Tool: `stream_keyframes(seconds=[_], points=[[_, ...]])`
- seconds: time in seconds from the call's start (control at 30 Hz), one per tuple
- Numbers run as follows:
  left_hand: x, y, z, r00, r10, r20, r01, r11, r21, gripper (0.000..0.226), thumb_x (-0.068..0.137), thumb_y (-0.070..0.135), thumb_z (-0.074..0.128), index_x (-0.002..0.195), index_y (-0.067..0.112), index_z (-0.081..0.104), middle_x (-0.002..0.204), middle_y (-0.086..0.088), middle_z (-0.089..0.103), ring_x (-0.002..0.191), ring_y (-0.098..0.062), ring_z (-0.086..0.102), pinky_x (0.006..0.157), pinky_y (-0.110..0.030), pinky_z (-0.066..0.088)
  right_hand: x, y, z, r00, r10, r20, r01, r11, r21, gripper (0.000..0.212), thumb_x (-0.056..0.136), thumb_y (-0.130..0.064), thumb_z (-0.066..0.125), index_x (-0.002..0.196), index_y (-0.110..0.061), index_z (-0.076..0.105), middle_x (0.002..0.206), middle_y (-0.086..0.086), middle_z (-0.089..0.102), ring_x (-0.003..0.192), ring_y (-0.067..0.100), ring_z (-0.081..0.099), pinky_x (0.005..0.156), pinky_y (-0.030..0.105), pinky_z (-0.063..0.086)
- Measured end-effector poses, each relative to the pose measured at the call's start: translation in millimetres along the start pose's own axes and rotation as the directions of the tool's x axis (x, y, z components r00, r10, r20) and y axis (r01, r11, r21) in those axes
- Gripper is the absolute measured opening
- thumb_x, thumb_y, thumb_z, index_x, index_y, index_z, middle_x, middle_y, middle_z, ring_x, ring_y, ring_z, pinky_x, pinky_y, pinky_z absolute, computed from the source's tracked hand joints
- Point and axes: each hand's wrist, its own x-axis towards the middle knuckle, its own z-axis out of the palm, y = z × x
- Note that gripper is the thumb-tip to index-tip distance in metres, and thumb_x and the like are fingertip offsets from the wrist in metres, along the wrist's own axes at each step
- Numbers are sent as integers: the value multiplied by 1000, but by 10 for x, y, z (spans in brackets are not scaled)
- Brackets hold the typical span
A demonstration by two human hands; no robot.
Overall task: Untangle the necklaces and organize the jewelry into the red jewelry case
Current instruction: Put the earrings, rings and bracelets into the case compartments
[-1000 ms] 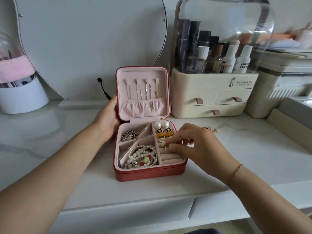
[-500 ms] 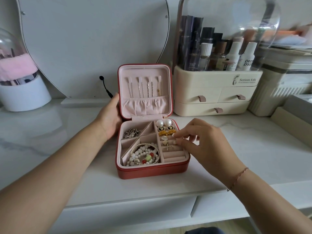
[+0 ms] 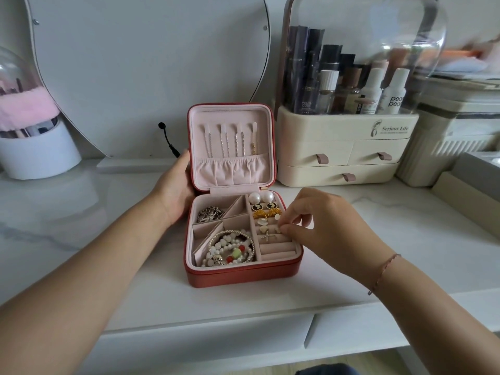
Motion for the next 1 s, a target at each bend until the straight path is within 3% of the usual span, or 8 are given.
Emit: stream_keyframes(seconds=[0.23, 0.4, 0.5, 0.67, 0.73, 0.83, 0.93, 1.0], points=[[47, -9, -20, 998, -49, 31, 50, 998, -33, 45, 96, 44, 46, 129, 17, 60, 121, -6, 68, 107, -20, 66, 83, -29, 56, -92, -21, 106, 983, -156, -94, 163, 984, 72, 14, 77, -22, 73, 90, -27, 76, 82, -11, 55, 71, 6, 50, 67, 12, 39], [38, -7, -22, 999, -43, 28, 44, 999, -33, 44, 96, 45, 47, 127, 18, 61, 118, -5, 69, 105, -19, 67, 82, -29, 57, -49, -50, 169, 983, -147, -106, 154, 986, 62, 17, 72, -35, 66, 79, -23, 76, 79, -9, 56, 68, 6, 49, 64, 12, 36], [37, -7, -19, 999, -43, 13, 44, 998, -37, 44, 96, 45, 46, 129, 18, 60, 119, -5, 69, 106, -20, 67, 80, -29, 57, -50, -78, 181, 985, -139, -102, 144, 989, 43, 9, 74, -29, 74, 77, -21, 74, 78, -9, 56, 67, 8, 52, 64, 23, 40], [39, -21, -22, 999, -41, -6, 41, 999, -28, 42, 96, 42, 47, 128, 18, 61, 118, -6, 69, 103, -19, 68, 76, -28, 58, -62, -98, 220, 989, -87, -119, 97, 991, 88, 4, 74, -21, 78, 76, -21, 74, 78, -9, 59, 66, 6, 53, 63, 20, 43], [33, -16, -19, 1000, -25, -14, 25, 999, -23, 41, 97, 41, 46, 128, 18, 60, 115, -5, 70, 101, -18, 69, 73, -26, 58, -91, -101, 225, 988, -71, -139, 90, 986, 140, 6, 74, -21, 78, 79, -21, 75, 76, -10, 57, 66, 5, 52, 61, 13, 41], [23, -14, -15, 1000, 4, 5, -4, 1000, 13, 36, 98, 41, 44, 120, 20, 64, 102, 0, 74, 88, -12, 72, 63, -21, 57, -92, 13, 93, 973, 1, -230, 49, 976, 211, 9, 76, -22, 76, 85, -22, 75, 71, -11, 55, 65, 4, 50, 60, 11, 38], [37, -39, -37, 1000, 20, 14, -20, 998, 57, 34, 99, 42, 41, 111, 24, 66, 91, 6, 76, 77, -8, 72, 56, -18, 54, 18, 400, -155, 945, 92, -314, -63, 993, 102, 9, 77, -17, 75, 83, -22, 74, 77, -9, 57, 66, 4, 52, 63, 6, 36], [42, -40, -47, 1000, 28, 5, -28, 997, 67, 35, 98, 43, 42, 116, 24, 65, 95, 6, 75, 80, -8, 72, 59, -19, 55, 95, 692, -267, 954, 175, -242, -178, 984, 8, 10, 77, -18, 75, 86, -23, 72, 87, -5, 57, 75, 6, 53, 66, 6, 35]])
